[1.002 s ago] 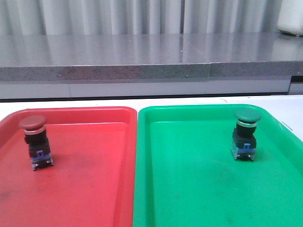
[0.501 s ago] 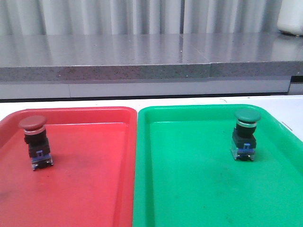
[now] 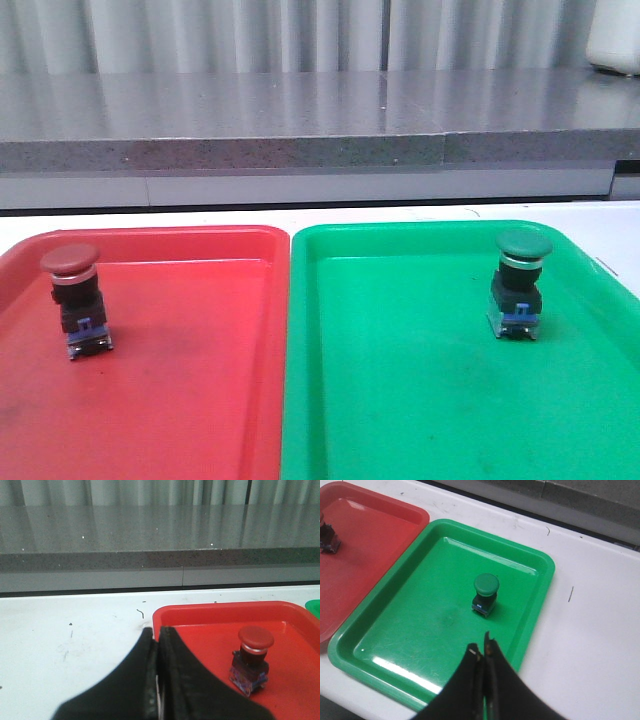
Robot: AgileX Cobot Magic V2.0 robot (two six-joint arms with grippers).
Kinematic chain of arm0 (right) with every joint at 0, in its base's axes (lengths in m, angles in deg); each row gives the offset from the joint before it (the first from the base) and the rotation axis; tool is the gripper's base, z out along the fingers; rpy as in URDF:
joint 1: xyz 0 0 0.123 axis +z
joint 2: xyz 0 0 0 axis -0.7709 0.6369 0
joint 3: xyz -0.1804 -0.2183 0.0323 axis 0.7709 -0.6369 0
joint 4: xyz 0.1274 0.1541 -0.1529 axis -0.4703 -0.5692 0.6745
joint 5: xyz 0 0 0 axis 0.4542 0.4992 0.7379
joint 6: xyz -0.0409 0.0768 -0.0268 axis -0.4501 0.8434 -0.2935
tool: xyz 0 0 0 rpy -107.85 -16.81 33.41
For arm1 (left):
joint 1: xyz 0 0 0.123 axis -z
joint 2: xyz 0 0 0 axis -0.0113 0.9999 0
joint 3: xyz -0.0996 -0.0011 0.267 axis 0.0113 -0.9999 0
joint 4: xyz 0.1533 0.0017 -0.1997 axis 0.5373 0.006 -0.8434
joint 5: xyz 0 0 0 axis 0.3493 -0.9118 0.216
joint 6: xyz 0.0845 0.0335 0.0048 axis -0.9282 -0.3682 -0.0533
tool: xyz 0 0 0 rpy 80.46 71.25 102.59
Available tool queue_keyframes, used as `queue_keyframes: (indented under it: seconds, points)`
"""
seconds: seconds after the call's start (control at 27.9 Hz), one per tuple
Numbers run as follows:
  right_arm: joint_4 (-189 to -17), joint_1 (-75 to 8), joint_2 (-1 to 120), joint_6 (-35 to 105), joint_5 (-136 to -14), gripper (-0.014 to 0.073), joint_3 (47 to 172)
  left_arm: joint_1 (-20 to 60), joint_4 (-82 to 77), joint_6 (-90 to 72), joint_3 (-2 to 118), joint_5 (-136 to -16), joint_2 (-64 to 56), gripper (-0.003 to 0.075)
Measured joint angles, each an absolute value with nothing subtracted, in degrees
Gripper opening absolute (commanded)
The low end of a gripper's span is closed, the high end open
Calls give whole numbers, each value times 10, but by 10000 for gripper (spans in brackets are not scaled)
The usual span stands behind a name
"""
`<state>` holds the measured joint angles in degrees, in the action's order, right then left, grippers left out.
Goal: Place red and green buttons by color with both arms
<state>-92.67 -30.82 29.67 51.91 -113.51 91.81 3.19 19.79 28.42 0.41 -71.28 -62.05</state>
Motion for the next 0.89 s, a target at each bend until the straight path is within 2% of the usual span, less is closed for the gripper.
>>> queue_keyframes:
  seconds: [0.47,0.89]
  points:
    - [-927,-308,297,519,-1136,-108,917,21,186,284,5,-629,-620,-20]
    - [-927,-308,297,519,-1136,-108,917,21,186,285,5,-622,-620,-20]
